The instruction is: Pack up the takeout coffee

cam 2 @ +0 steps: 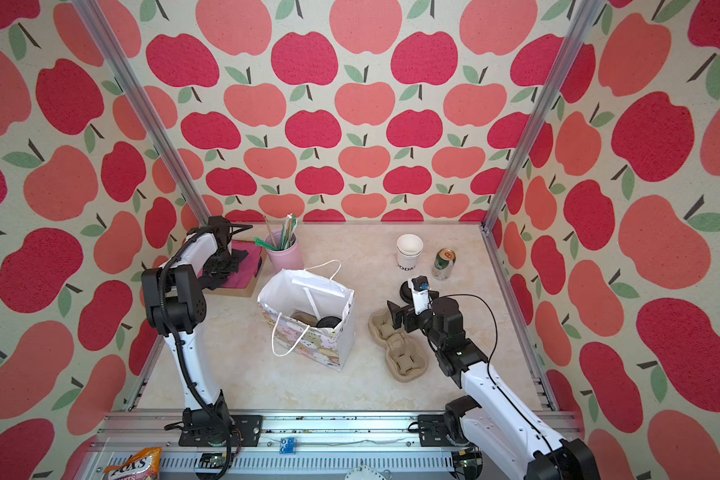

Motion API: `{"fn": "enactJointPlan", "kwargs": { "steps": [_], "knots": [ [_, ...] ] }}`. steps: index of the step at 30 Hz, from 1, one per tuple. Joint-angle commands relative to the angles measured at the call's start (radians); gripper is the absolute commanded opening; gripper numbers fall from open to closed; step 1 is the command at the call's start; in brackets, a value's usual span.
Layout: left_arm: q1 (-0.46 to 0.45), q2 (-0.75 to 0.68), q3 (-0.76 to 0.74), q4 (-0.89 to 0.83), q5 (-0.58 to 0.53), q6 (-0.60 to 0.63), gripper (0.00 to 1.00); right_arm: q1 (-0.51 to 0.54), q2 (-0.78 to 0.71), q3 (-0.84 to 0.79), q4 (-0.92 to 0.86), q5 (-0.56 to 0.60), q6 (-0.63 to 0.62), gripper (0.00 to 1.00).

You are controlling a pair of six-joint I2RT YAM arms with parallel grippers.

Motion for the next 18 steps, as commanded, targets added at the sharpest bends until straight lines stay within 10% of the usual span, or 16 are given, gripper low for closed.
{"fn": "enactJointPlan", "kwargs": {
  "steps": [1, 18],
  "knots": [
    [0.003, -0.101, 0.017, -0.012, -0.028, -0.012, 0.02, -0.006, 0.005, 0.003, 0.015, -0.015, 0.020, 0.99],
    [-0.094, -0.745, -0.172, 0.168, 0.395, -0.031, 0.00, -0.005, -0.068, 0.133, -0.156, -0.095, 0.011, 0.99]
  ]
}}
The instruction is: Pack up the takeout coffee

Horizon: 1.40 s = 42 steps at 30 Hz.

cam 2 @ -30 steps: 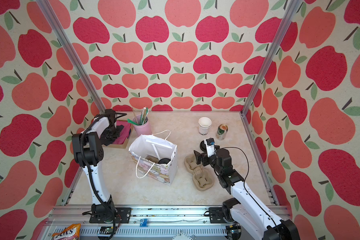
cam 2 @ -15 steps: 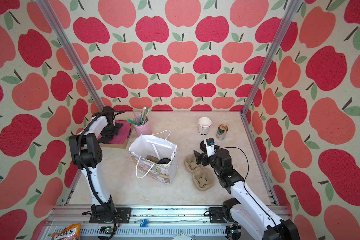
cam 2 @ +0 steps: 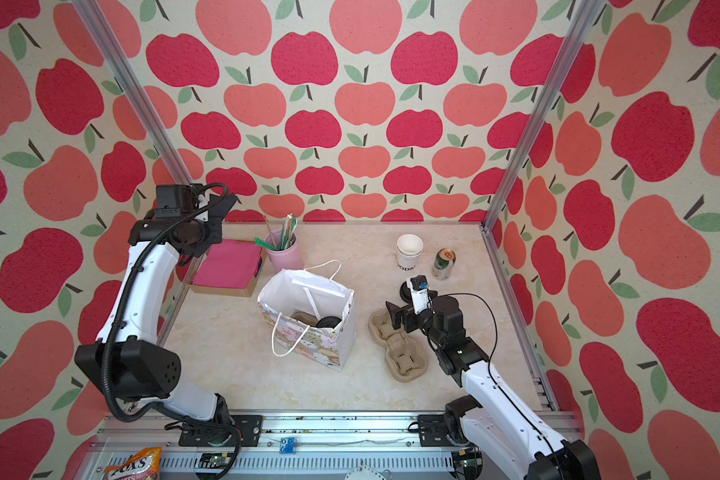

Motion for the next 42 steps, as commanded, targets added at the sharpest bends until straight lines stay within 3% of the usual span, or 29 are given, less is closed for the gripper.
{"fn": "enactJointPlan", "kwargs": {
  "steps": [1, 6, 10, 15, 26, 37, 42],
  "knots": [
    [-0.032, -0.125, -0.105, 0.107, 0.163, -0.034, 0.00, -0.004, -0.060, 0.107, -0.110, -0.063, 0.012, 0.99],
    [-0.115, -0.317, -0.278, 0.263, 0.224, -0.055, 0.00, 0.017, -0.087, 0.253, -0.212, -0.149, 0.074, 0.99],
    [-0.183, -0.428, -0.389, 0.362, 0.253, -0.081, 0.00, 0.091, -0.053, 0.379, -0.229, -0.148, 0.142, 0.99],
    [-0.270, -0.503, -0.471, 0.421, 0.308, -0.101, 0.00, 0.265, 0.052, 0.549, -0.245, -0.070, 0.128, 0.99],
    [-0.451, -0.586, -0.632, 0.573, 0.289, -0.114, 0.00, 0.629, 0.402, 0.935, -0.290, 0.178, -0.026, 0.99],
    [-0.535, -0.644, -0.696, 0.610, 0.295, -0.113, 0.00, 0.670, 0.594, 1.111, -0.226, 0.326, -0.010, 0.99],
    [-0.545, -0.651, -0.706, 0.613, 0.312, -0.115, 0.00, 0.671, 0.664, 1.198, -0.229, 0.332, -0.012, 0.98]
  ]
}}
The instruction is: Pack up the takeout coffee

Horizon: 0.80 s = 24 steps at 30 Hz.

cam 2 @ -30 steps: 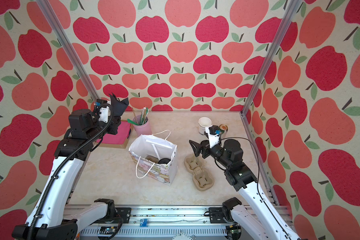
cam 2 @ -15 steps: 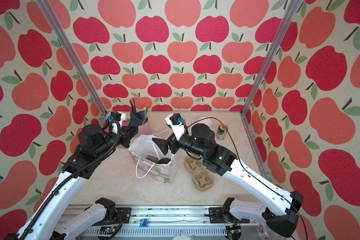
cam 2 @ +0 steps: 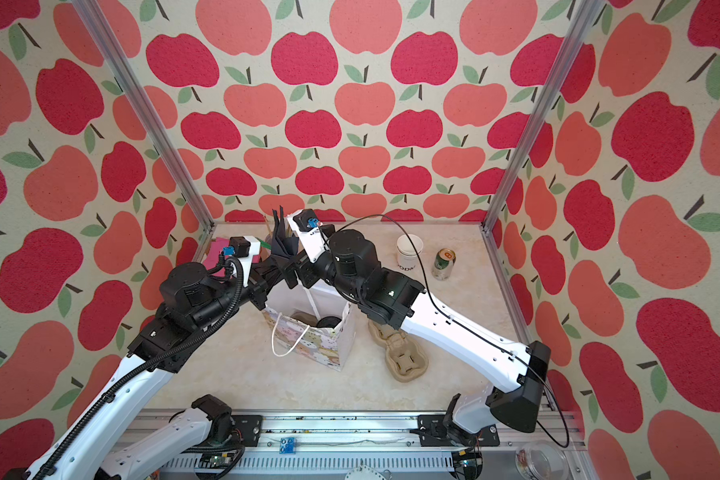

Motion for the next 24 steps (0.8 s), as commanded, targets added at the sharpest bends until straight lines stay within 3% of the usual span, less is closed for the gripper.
{"fn": "enactJointPlan", "kwargs": {
  "steps": [1, 5, 8, 15, 20, 24],
  "knots": [
    [-0.009, -0.011, -0.014, 0.035, 0.037, -0.015, 0.00, 0.001, 0.039, 0.076, 0.022, 0.038, -0.014, 0.96],
    [-0.025, -0.013, -0.014, 0.037, 0.059, -0.017, 0.00, -0.005, 0.102, 0.159, -0.018, 0.024, -0.034, 0.90],
    [-0.034, -0.025, -0.015, 0.028, 0.063, -0.012, 0.00, -0.016, 0.146, 0.218, -0.075, 0.014, -0.035, 0.77],
    [-0.037, -0.058, -0.034, 0.016, 0.030, -0.011, 0.00, -0.028, 0.178, 0.245, -0.111, -0.018, -0.035, 0.29],
    [-0.037, -0.066, -0.042, 0.005, 0.028, -0.021, 0.10, -0.032, 0.164, 0.240, -0.114, -0.079, -0.065, 0.03],
    [-0.036, -0.084, -0.045, -0.009, 0.023, -0.031, 0.33, -0.045, 0.135, 0.210, -0.119, -0.129, -0.100, 0.00]
  ]
}}
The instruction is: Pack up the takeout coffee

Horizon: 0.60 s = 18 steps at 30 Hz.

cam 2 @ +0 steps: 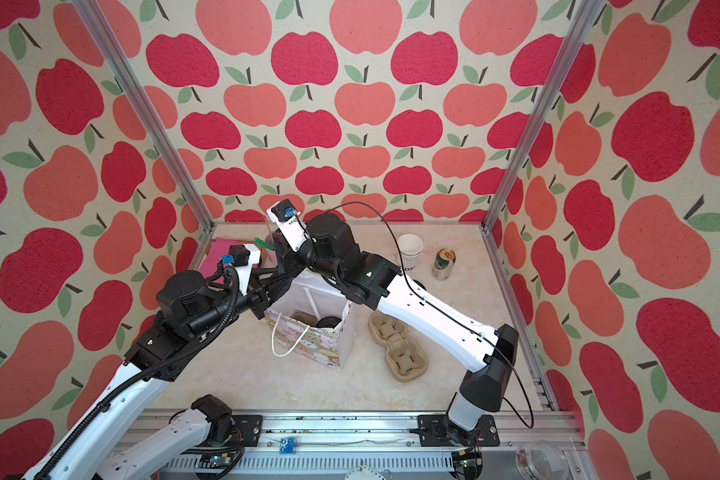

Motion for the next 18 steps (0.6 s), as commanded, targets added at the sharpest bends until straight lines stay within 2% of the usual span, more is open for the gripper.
{"fn": "enactJointPlan", "kwargs": {
  "steps": [1, 5, 9, 18],
  "knots": [
    [-0.002, -0.035, -0.012, -0.011, -0.008, -0.016, 0.41, -0.018, -0.047, -0.011, -0.014, -0.065, -0.048, 0.00],
    [-0.002, -0.072, -0.028, -0.016, -0.012, -0.027, 0.60, -0.038, -0.079, -0.056, 0.007, -0.178, -0.072, 0.00],
    [-0.002, -0.116, -0.033, -0.047, -0.025, -0.036, 0.71, -0.056, -0.109, -0.113, 0.021, -0.314, -0.130, 0.00],
    [-0.002, -0.202, -0.077, -0.091, -0.099, -0.036, 0.81, -0.076, -0.128, -0.183, -0.002, -0.448, -0.266, 0.00]
  ]
}}
